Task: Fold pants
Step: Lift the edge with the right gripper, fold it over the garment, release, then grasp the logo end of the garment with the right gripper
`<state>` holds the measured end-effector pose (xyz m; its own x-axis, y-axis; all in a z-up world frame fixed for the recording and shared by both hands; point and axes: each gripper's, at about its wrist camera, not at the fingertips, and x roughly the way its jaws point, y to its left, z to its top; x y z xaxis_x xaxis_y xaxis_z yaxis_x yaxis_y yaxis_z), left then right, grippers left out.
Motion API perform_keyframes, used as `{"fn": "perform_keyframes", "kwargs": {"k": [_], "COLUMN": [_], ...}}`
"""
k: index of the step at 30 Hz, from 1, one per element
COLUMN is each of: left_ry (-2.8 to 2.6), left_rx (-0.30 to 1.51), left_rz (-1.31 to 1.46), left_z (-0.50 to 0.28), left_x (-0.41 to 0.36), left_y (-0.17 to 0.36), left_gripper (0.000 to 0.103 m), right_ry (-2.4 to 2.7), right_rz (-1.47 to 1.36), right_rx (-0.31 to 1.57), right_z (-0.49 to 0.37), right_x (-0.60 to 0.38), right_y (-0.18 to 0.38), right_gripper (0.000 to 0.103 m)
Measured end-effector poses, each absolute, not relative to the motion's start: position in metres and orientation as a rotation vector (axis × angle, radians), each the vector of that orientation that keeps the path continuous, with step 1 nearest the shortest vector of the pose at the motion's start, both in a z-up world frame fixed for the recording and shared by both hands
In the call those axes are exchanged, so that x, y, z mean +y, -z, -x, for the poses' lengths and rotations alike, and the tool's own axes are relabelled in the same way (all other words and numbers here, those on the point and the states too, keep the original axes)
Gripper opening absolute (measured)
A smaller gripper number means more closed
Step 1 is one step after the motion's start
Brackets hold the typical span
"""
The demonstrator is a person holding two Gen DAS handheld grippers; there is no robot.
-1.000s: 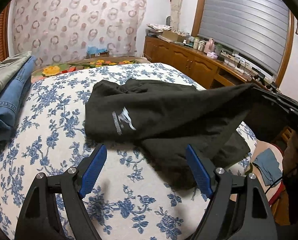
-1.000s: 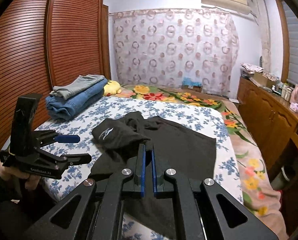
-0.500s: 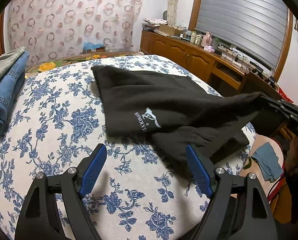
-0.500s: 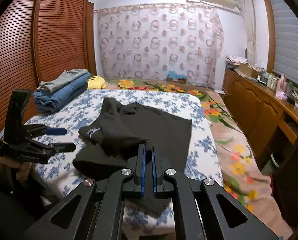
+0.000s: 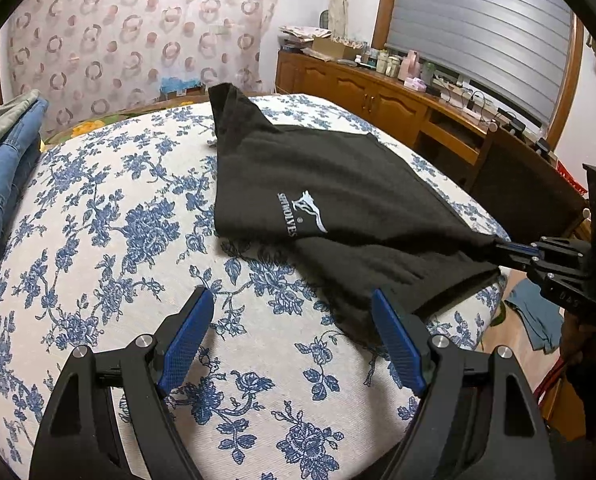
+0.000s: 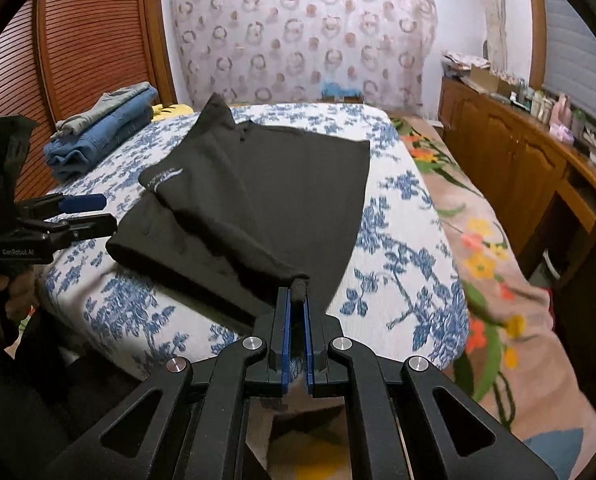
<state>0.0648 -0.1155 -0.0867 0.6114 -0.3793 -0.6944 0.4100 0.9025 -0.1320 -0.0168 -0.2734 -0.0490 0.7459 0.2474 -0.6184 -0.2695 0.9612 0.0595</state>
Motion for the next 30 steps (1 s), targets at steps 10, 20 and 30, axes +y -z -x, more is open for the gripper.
{"fn": "perform_keyframes", "kwargs": {"k": [10, 20, 30], "left_ry": [0.444, 0.402, 0.341], "left_rx": [0.811, 0.762, 0.694], "left_rz": [-0.056, -0.034, -0.023], "left_z": [-0.069, -0.067, -0.069], "left_x": [-0.113, -0.096, -0.068], "left_y": [0.095, 0.08, 0.058], "left_gripper": [0.082, 0.082, 0.082], "right_ry": [-0.285, -0.298, -0.426], "right_rz": [-0.013, -0.02, -0.036], "right_rx": [0.686, 0.581, 0.58], "right_z": [0.021, 0.014, -0.033], "right_x": [-0.28, -0.277, -0.238], "right_y": [0.044, 0.023, 0.024], "right_gripper": [0.027, 0.039, 0.041]}}
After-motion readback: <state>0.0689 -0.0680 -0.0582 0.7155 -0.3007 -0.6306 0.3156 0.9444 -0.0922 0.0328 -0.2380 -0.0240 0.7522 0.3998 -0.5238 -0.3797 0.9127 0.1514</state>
